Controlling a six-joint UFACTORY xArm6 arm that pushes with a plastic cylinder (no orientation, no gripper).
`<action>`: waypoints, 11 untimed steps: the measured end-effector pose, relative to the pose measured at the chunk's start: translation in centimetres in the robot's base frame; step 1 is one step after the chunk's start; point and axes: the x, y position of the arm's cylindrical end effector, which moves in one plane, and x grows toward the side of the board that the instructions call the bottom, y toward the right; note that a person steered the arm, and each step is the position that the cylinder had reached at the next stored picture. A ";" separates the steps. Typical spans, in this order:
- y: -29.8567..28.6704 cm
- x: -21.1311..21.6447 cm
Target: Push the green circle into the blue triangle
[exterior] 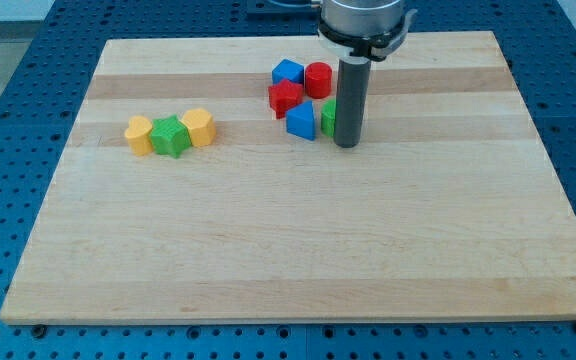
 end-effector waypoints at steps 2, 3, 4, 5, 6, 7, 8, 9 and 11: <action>4.6 -0.9; 3.6 -1.9; 0.5 -1.9; -2.3 -1.9; -2.2 -0.2; -2.7 2.2; -4.5 1.4; -5.8 -1.0; -6.7 0.5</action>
